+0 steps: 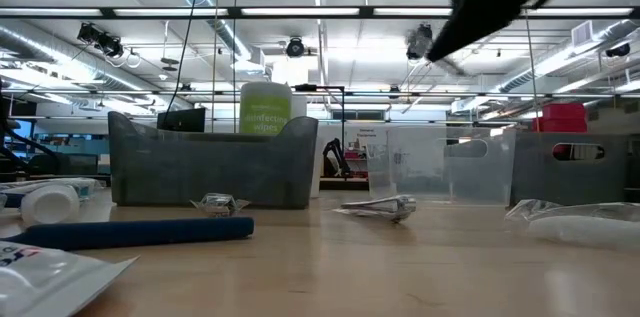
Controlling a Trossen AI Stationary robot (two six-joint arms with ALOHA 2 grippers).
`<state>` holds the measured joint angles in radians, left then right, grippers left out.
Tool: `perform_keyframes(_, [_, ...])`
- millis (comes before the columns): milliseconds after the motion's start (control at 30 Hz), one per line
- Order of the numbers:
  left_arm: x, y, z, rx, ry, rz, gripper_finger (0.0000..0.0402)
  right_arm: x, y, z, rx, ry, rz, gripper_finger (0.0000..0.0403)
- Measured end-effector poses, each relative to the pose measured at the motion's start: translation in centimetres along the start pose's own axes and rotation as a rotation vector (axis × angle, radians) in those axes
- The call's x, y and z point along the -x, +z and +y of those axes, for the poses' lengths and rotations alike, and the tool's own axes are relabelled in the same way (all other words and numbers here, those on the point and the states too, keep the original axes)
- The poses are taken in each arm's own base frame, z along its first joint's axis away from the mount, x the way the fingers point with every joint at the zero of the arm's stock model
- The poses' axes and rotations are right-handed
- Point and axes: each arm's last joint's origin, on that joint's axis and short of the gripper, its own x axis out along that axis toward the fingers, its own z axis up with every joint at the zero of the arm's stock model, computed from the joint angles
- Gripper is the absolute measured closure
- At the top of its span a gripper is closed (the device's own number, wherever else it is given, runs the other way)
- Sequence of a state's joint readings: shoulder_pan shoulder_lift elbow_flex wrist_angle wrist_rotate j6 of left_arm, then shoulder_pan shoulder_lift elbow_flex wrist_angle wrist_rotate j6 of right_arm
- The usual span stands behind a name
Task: Pick & Place Travel size toiletries
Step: Put the silver nail cutter into the transparent bin, then put the green toothbrush into the right black bin
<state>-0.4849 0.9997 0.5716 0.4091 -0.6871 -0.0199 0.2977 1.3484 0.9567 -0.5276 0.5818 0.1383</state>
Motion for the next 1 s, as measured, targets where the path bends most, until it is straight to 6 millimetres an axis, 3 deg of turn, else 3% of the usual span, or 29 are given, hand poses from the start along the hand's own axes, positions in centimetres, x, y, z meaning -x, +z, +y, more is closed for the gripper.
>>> perform_keyframes(167, [0.0,0.0,0.0,0.018,0.000,0.000,0.0285,-4.5,-1.0,-3.3,-0.075,0.067,0.112,0.0332])
perform_keyframes(300, [0.0,0.0,0.0,0.020,0.000,0.000,0.0285,-7.2,-2.9,-4.2,-0.076,0.148,0.218,0.0333])
perform_keyframes(433, [0.0,0.0,0.0,0.018,0.000,0.003,0.0285,-8.8,-4.3,-4.6,-0.069,0.136,0.286,0.0315])
perform_keyframes(567, [0.0,-0.1,0.0,0.015,0.000,0.005,0.0285,-9.7,-4.8,-4.7,-0.070,0.130,0.320,0.0263])
perform_keyframes(767, [0.0,-0.1,0.0,0.011,0.000,0.009,0.0285,-8.9,-4.0,-4.4,-0.060,0.143,0.315,0.0192])
perform_keyframes(1000, [0.0,-0.1,0.0,0.011,0.000,0.009,0.0285,-4.1,-0.3,-2.8,-0.160,0.317,0.299,0.0179])
